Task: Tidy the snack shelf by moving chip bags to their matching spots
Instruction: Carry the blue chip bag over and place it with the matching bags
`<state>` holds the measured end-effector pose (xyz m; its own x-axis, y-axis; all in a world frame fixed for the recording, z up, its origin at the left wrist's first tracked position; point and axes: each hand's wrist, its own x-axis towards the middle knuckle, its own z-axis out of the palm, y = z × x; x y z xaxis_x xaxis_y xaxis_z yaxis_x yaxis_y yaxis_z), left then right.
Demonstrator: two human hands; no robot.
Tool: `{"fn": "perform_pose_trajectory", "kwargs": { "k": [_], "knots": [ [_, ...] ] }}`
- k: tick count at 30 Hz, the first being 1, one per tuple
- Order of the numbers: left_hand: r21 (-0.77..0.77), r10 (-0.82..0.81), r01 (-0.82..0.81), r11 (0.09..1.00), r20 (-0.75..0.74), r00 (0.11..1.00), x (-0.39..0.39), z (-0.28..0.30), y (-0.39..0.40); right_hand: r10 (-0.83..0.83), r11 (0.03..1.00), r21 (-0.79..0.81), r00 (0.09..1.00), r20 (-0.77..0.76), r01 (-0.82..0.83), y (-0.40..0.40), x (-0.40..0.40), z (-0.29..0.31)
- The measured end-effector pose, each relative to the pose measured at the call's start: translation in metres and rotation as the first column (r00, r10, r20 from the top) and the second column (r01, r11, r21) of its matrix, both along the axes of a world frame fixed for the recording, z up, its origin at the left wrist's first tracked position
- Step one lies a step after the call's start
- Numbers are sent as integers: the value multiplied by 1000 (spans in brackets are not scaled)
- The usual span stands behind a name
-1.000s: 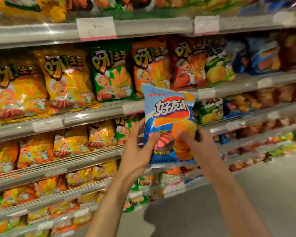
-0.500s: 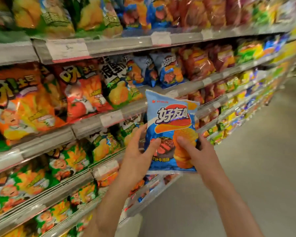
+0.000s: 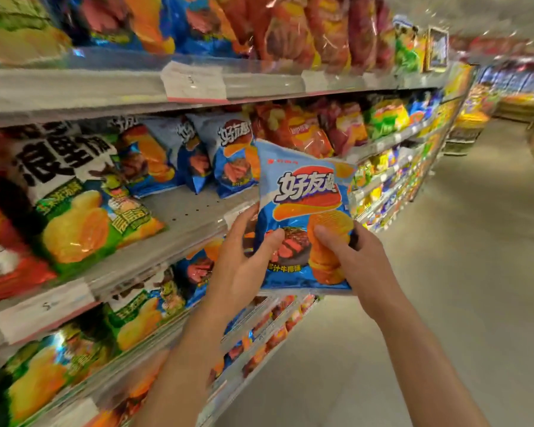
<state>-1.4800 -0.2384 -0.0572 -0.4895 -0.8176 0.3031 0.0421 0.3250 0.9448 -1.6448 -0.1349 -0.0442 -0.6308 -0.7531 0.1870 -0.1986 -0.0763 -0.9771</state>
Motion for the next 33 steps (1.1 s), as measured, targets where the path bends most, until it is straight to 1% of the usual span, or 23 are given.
{"fn": "perform_pose_trajectory", "kwargs": {
  "k": [3, 5, 11, 15, 18, 21, 23, 24, 27, 30, 33],
  "knots": [
    [6, 66, -66, 998, 8, 998, 0, 3, -24, 90, 996, 5, 996, 1, -90, -36, -6, 0],
    [-2, 140, -140, 990, 10, 990, 2, 4, -38, 173, 985, 4, 985, -5, -173, -60, -10, 1],
    [10, 385, -384, 923, -15, 923, 4, 11, -62, 404, 915, -17, 914, 28, -404, -135, -20, 6],
    [-23, 560, -560, 828, -24, 828, -2, 16, -72, 576, 818, -13, 817, 24, -576, -177, -28, 14],
    [-37, 651, -650, 759, 2, 759, -6, 18, -80, 646, 763, 4, 763, 27, -646, -209, -31, 21],
    [-33, 733, -732, 680, 22, 680, -5, 24, -91, 713, 693, 22, 689, 134, -721, -239, -31, 27],
    [-52, 741, -739, 672, 56, 669, -2, 29, -95, 769, 625, 18, 620, 155, -780, -255, -29, 29],
    [-54, 736, -735, 676, 68, 673, -2, 33, -95, 782, 610, 15, 605, 151, -792, -264, -28, 28],
    [-30, 742, -742, 670, 59, 668, -3, 41, -99, 786, 610, -32, 600, 148, -792, -278, -22, 33],
    [-47, 763, -762, 646, 88, 641, -7, 46, -108, 750, 660, -86, 651, 113, -746, -294, -17, 38],
    [-101, 795, -789, 607, 98, 599, -7, 46, -120, 723, 689, -111, 690, 35, -716, -301, -11, 44]
  ]
}}
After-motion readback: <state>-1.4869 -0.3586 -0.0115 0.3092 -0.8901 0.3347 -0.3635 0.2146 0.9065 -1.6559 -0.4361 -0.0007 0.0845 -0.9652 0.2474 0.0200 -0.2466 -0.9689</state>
